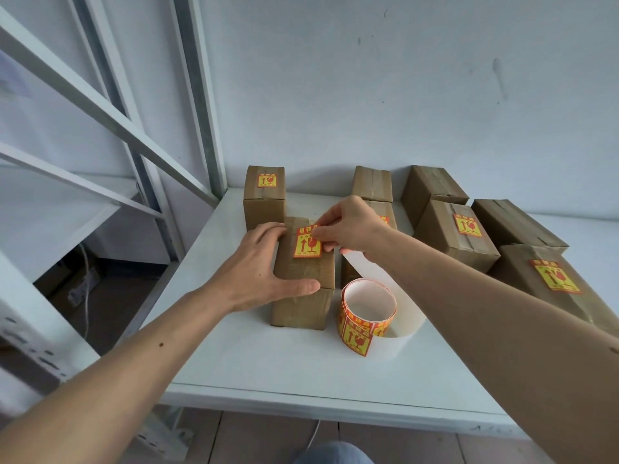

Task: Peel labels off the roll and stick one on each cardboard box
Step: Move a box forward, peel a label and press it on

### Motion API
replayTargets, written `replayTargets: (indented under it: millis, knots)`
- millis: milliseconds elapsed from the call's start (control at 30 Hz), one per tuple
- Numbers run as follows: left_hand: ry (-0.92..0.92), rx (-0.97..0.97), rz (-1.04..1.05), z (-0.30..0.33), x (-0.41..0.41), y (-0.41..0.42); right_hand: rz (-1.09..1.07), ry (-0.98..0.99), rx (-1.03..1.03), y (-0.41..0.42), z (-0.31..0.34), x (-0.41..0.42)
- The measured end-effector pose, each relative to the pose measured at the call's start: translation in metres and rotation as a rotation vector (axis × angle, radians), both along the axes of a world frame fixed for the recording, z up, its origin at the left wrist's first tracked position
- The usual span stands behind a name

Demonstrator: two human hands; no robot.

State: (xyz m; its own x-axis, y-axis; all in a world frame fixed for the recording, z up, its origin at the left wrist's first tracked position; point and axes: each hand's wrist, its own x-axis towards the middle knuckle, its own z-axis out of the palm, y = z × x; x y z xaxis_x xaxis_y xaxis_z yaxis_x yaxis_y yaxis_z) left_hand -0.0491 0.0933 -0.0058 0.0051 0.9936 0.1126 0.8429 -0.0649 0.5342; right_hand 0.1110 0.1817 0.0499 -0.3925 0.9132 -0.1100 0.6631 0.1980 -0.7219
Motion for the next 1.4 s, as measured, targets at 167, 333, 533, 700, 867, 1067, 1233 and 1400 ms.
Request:
replayTargets:
  millis: [167,333,533,700,867,1067,1233,1400]
  knots:
    - [-0.014,-0.006,0.001,0.002,0.0,-0.002,0.011,0.019,0.0,0.0,-0.001,-0.001]
    - [-0.018,-0.012,0.002,0.006,0.003,-0.005,0.018,0.035,-0.002,0.0,0.0,-0.001]
    - [-0.004,-0.017,-0.001,0.007,0.002,-0.005,-0.033,0.073,-0.061,0.001,0.001,-0.001]
    - [0.01,-0.019,-0.003,0.007,0.001,-0.004,-0.03,0.063,-0.078,0.001,0.0,-0.003]
    - [0.021,-0.017,0.0,0.005,0.0,-0.002,-0.025,0.031,-0.042,0.002,-0.002,-0.006]
    - [0.013,-0.012,0.006,0.006,0.003,0.0,-0.019,-0.021,0.026,0.002,-0.005,-0.007]
    - [-0.022,0.055,0.054,0.004,0.006,0.001,-0.019,-0.037,0.098,0.0,-0.009,-0.011]
    - [0.021,0.11,0.137,0.002,0.013,0.008,-0.032,-0.053,0.154,-0.001,-0.013,-0.013]
